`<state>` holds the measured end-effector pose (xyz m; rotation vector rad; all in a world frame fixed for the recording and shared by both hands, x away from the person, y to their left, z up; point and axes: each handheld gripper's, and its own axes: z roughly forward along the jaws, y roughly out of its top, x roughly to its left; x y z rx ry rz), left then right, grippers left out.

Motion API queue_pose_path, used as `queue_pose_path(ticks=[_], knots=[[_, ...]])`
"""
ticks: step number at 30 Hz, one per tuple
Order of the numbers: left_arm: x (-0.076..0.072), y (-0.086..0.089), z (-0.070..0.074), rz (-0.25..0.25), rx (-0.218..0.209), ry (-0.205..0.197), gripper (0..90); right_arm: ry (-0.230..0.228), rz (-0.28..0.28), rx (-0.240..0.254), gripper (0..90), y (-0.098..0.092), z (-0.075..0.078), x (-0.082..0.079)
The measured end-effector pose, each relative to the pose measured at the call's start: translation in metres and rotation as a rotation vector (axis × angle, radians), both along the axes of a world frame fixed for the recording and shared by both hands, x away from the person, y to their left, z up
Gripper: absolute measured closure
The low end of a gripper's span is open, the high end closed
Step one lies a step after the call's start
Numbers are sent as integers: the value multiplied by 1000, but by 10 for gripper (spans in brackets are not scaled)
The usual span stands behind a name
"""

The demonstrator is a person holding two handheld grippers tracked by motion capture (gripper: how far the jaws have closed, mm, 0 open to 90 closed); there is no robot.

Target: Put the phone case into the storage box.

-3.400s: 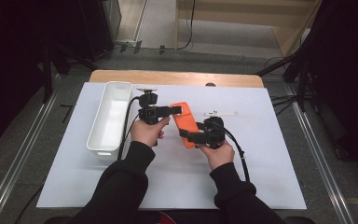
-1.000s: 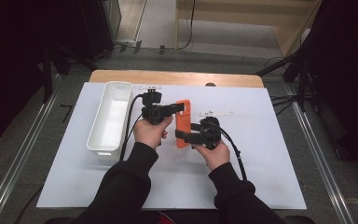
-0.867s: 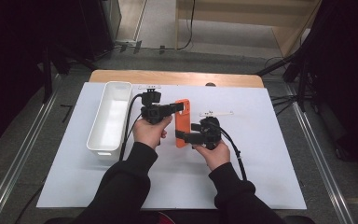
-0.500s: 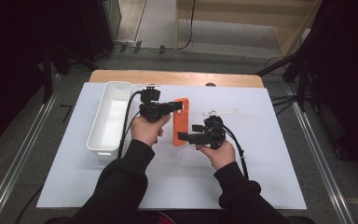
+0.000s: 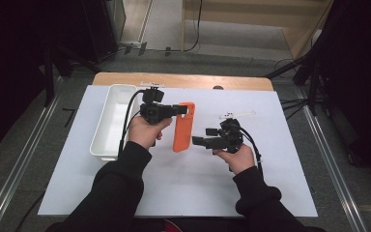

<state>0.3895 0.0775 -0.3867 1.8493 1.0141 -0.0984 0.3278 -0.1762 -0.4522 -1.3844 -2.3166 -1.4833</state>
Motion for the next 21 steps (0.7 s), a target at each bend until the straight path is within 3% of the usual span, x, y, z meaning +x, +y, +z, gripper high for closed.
queue_pose_path(ticks=[6,13,21], knots=[[0,4,1,-37,-21,14,776,-15,32,-24,140,-5,3,-3],[-3,9,4,-94,-36,-5,776,-19,90,-45,140,-9,7,-6],[-9,7,5,-155,-12,-33,776,-44,139,-48,140,-16,11,-6]])
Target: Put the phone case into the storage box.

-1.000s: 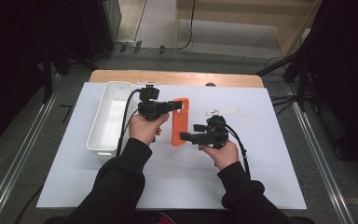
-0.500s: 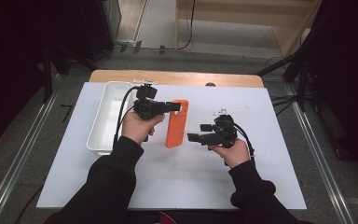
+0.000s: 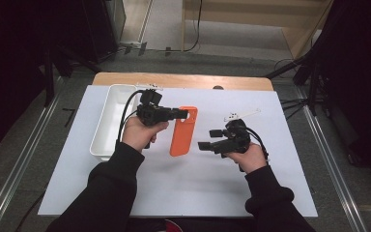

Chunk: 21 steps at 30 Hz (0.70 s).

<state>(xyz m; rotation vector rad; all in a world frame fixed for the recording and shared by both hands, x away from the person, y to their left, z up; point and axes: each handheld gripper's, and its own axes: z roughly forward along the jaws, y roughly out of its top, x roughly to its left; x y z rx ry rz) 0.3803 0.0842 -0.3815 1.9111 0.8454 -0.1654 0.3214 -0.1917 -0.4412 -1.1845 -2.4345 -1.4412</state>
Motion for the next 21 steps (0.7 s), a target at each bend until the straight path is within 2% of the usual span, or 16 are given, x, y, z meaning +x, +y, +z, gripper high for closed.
queue_pose_path(ticks=[4,7,12,14,17,21], knots=[[-1,0,-2,-17,-10,1,776,-24,53,4,140,-2,-1,0],[-3,0,-4,-24,-5,1,776,-23,51,4,140,-4,-1,1],[-6,1,-3,-54,-6,-20,775,-31,59,-2,140,-10,3,2],[-8,2,-1,-63,-11,-35,775,-42,72,-14,140,-13,4,3],[-10,4,0,-85,-4,-29,775,-71,103,-58,140,-14,8,2],[-14,3,0,-120,12,-36,775,-79,146,-69,140,-15,12,2]])
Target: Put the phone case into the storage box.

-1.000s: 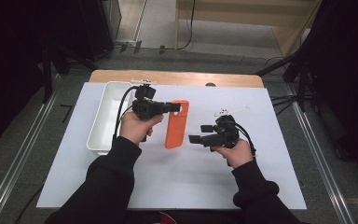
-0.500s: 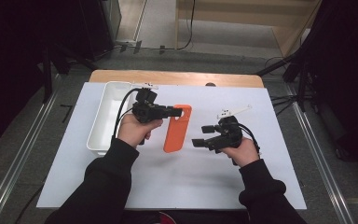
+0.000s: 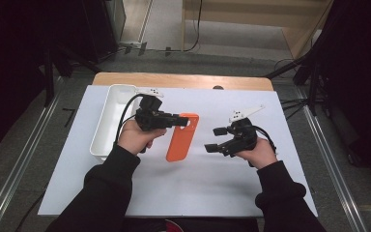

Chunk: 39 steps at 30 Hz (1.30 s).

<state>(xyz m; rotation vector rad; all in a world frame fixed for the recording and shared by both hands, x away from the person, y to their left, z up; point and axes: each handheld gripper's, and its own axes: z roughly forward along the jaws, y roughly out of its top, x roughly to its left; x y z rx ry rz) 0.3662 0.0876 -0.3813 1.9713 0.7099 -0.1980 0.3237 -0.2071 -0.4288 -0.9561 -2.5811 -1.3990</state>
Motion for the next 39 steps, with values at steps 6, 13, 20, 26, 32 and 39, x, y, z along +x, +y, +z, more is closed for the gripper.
queue_pose_path(ticks=[6,13,20,26,32,39], knots=[[-4,-6,-1,-50,27,-2,775,-7,39,-26,140,1,3,1],[-9,-8,0,-95,23,-17,775,-10,81,-45,141,2,7,1],[-13,-7,3,-160,18,-36,774,-19,126,-26,140,3,17,1],[-12,-6,2,-194,15,-22,774,-21,151,-31,141,4,23,1],[-11,-5,1,-214,20,-11,774,-36,192,-32,143,7,27,1],[-12,-5,1,-250,13,-21,774,-57,219,-41,148,9,32,5]])
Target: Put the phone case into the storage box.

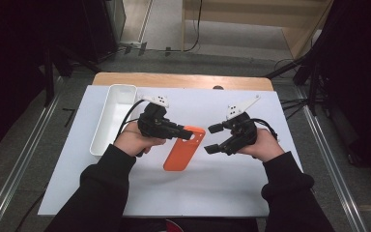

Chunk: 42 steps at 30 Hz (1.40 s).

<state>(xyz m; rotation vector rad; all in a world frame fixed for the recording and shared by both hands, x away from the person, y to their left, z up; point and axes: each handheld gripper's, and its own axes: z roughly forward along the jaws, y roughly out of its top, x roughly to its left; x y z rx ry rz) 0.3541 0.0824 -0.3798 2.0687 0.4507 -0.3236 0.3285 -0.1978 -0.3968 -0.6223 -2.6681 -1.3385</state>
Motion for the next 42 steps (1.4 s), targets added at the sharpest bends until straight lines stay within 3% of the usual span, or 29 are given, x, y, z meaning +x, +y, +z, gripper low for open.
queue_pose_path(ticks=[9,11,20,23,33,42], knots=[[3,-1,-1,-19,15,5,774,-14,18,0,149,6,5,5],[3,-1,-1,-26,14,7,774,-8,27,6,208,7,3,7],[3,-3,-2,-73,4,24,773,-11,64,13,250,12,-1,12],[3,-3,-2,-90,-1,33,773,-18,68,18,290,12,-2,13],[2,-2,-3,-139,-17,36,773,18,129,40,481,11,-3,13],[3,-2,-4,-154,-24,42,772,58,169,57,616,12,-6,13]])
